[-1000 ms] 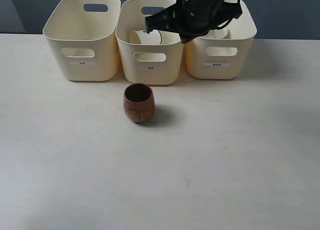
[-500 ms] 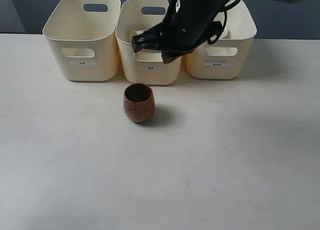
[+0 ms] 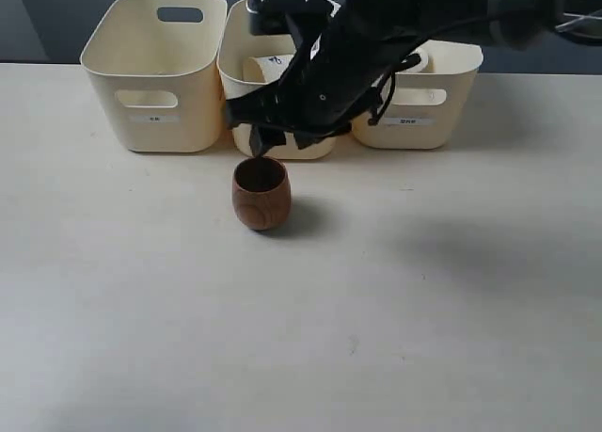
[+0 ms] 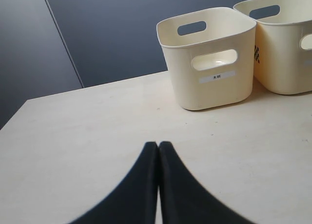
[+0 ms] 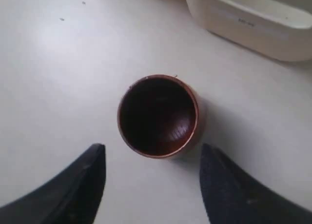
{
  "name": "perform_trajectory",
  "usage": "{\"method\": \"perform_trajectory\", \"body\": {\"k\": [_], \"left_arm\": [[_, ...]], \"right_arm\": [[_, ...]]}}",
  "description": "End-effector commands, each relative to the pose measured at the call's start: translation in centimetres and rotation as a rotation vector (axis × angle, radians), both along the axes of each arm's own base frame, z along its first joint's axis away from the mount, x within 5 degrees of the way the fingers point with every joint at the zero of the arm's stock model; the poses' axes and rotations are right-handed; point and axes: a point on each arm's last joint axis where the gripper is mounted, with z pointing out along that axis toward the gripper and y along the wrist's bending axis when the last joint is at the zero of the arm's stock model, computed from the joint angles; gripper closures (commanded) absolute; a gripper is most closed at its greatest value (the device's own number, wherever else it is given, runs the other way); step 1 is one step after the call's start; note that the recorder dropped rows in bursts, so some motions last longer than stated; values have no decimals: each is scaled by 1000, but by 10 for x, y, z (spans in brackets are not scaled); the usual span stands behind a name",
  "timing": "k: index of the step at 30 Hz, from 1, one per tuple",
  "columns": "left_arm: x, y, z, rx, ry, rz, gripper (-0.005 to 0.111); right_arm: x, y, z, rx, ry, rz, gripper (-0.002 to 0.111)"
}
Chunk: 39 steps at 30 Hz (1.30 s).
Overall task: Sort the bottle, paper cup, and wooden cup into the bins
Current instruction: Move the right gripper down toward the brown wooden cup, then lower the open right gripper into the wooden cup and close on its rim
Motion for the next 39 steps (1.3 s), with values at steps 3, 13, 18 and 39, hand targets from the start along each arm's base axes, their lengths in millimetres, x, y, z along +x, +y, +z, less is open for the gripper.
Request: {"method": "perform_trajectory", "body": {"k": [3,13,18,39], "left_arm": [[0,0,0,-2,-9,-3,107],[0,0,0,-2,-9,-3,107],[0,0,0,-2,-9,-3,107],[0,0,0,-2,-9,-3,107]], "right_arm": [[5,4,-26,-25,39,3,57],[12,7,-32,-1,0,-16,57],[13,7,-32,5,-10,-19,57],[13,8,-38,-1,3,-21,57]]}}
